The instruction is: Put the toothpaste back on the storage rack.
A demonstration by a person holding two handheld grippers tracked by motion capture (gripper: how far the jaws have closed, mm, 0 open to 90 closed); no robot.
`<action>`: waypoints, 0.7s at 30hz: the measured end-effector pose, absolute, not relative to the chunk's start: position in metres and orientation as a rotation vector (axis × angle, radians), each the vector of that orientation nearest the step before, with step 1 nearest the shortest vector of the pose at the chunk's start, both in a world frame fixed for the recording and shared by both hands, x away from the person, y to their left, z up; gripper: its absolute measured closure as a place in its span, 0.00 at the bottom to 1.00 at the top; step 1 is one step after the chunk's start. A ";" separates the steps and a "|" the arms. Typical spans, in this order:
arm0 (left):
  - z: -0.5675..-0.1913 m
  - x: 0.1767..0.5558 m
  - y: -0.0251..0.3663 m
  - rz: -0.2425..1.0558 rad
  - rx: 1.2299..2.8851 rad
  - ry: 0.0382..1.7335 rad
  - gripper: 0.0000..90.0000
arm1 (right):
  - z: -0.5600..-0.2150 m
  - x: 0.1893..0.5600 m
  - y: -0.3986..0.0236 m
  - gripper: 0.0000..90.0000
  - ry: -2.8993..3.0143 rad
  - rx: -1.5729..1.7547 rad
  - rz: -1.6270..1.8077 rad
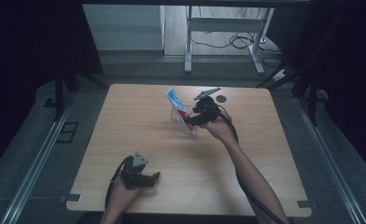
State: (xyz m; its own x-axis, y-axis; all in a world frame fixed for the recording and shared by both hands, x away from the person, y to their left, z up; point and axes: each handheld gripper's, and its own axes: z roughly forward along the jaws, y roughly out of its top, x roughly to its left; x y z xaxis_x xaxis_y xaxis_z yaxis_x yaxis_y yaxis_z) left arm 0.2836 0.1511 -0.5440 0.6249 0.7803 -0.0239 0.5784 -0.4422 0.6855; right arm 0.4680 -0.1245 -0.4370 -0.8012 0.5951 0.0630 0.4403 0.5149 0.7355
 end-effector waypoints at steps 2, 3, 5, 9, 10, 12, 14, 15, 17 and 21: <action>-0.544 0.284 0.151 0.390 2.179 1.060 0.14 | -0.436 0.466 -0.126 0.33 2.562 0.877 1.154; -0.544 0.284 0.151 0.388 2.181 1.059 0.14 | -0.435 0.465 -0.127 0.33 2.564 0.874 1.157; -0.544 0.284 0.151 0.388 2.180 1.059 0.15 | -0.433 0.463 -0.129 0.32 2.562 0.874 1.167; -0.544 0.284 0.151 0.389 2.180 1.059 0.15 | -0.428 0.458 -0.133 0.30 2.567 0.873 1.189; -0.544 0.284 0.151 0.388 2.180 1.059 0.14 | -0.427 0.456 -0.133 0.29 2.567 0.868 1.194; -0.544 0.284 0.151 0.389 2.179 1.059 0.14 | -0.425 0.453 -0.134 0.28 2.570 0.862 1.193; -0.544 0.284 0.151 0.389 2.180 1.059 0.14 | -0.423 0.450 -0.135 0.27 2.575 0.848 1.195; -0.544 0.284 0.151 0.389 2.180 1.059 0.15 | -0.423 0.448 -0.136 0.26 2.575 0.848 1.195; -0.544 0.284 0.151 0.389 2.178 1.060 0.15 | -0.421 0.445 -0.137 0.25 2.581 0.846 1.191; -0.544 0.284 0.151 0.389 2.181 1.058 0.14 | -0.422 0.440 -0.141 0.23 2.579 0.843 1.193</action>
State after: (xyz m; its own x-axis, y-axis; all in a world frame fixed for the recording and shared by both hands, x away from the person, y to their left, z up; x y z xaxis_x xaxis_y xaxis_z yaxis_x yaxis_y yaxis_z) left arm 0.2836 0.1512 -0.5438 0.6260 0.7795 -0.0236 0.5787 -0.4441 0.6840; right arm 0.4397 -0.1415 -0.4221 -0.8237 0.5623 0.0735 0.4199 0.5177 0.7454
